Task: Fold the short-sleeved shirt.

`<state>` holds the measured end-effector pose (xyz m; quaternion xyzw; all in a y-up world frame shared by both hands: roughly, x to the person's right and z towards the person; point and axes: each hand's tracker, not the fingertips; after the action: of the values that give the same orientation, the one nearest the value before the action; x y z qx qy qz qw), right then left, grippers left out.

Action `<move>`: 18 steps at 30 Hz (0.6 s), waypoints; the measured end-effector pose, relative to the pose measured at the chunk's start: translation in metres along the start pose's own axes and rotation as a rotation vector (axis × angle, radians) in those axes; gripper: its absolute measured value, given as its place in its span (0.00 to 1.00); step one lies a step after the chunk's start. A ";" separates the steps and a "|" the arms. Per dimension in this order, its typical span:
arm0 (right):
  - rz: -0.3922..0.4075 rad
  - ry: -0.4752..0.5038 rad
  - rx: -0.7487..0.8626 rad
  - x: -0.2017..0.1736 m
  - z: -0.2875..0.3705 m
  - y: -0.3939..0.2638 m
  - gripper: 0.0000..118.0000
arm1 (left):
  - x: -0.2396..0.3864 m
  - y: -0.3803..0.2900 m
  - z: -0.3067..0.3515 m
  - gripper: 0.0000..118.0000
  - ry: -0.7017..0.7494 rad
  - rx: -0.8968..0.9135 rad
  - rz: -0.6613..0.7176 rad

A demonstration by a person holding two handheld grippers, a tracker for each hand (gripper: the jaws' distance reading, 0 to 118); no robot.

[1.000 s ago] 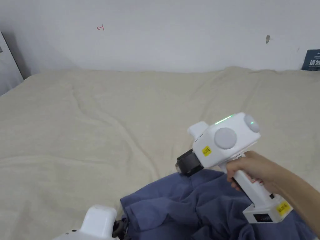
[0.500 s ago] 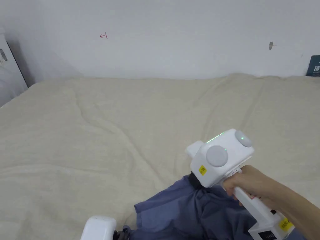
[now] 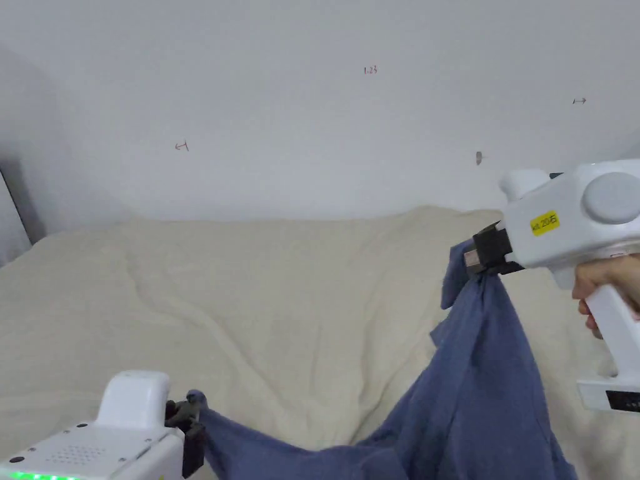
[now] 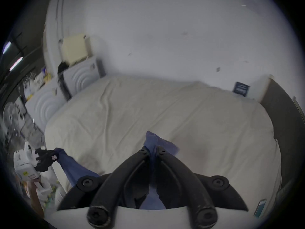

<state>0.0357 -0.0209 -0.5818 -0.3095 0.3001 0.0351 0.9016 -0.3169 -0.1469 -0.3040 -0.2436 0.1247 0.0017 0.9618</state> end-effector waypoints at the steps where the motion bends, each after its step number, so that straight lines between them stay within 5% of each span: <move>1: -0.042 -0.004 0.022 0.015 0.013 0.005 0.04 | -0.003 0.012 0.004 0.04 0.023 0.036 0.020; 7: -0.207 -0.137 0.172 0.075 0.090 0.023 0.04 | -0.038 0.081 0.005 0.04 0.077 0.132 0.081; 13: -0.295 -0.137 0.294 0.100 0.133 0.057 0.04 | -0.049 0.157 0.005 0.04 0.058 0.253 0.059; 18: -0.275 -0.191 0.312 0.092 0.141 0.098 0.04 | -0.051 0.228 -0.010 0.04 0.084 0.306 0.038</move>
<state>0.1596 0.1278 -0.5977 -0.1996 0.1702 -0.1056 0.9592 -0.3829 0.0522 -0.4075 -0.0915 0.1680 -0.0094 0.9815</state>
